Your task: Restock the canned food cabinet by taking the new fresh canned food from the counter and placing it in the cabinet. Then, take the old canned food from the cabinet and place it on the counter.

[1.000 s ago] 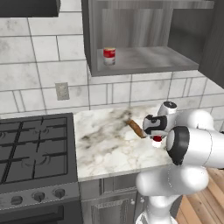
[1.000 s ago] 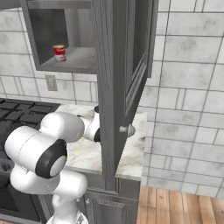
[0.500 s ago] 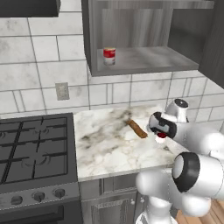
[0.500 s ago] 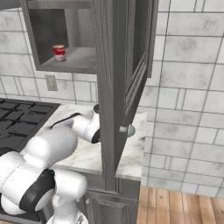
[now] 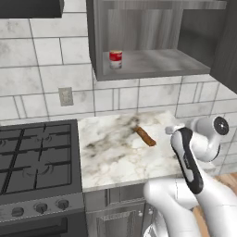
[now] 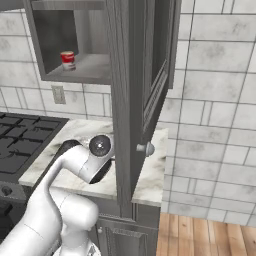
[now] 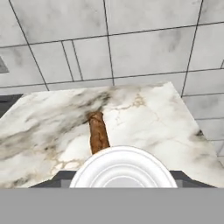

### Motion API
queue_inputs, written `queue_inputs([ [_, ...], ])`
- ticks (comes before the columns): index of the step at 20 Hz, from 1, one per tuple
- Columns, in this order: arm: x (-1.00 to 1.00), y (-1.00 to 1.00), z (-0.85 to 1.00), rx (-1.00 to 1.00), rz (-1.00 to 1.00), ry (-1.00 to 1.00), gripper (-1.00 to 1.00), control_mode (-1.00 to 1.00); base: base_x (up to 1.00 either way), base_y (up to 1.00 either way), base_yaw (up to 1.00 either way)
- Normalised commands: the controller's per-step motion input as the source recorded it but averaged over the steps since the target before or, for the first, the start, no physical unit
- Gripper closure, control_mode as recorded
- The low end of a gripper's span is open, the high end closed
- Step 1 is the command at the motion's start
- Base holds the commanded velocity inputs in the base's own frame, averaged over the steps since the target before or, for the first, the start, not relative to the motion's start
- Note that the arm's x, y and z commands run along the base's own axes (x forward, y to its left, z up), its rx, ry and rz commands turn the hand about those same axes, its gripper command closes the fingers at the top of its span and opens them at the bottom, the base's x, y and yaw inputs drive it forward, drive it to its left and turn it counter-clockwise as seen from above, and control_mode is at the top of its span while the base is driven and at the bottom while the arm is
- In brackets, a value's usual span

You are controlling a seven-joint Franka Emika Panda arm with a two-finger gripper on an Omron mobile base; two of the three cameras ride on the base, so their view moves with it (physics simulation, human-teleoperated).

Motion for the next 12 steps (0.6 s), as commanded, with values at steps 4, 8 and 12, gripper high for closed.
queue_inputs([
  [4, -0.41, 0.0, 1.0, -0.03, 0.0, -0.42, 1.0, -1.0, 0.0, 0.0, 0.0],
  [8, -0.36, 0.01, 1.0, -0.06, 0.0, -0.32, 1.0, -1.0, 0.0, 0.0, 0.0],
  [12, -0.3, 0.06, 1.0, -0.09, 0.0, -0.12, 1.0, -1.0, 0.0, 0.0, 0.0],
])
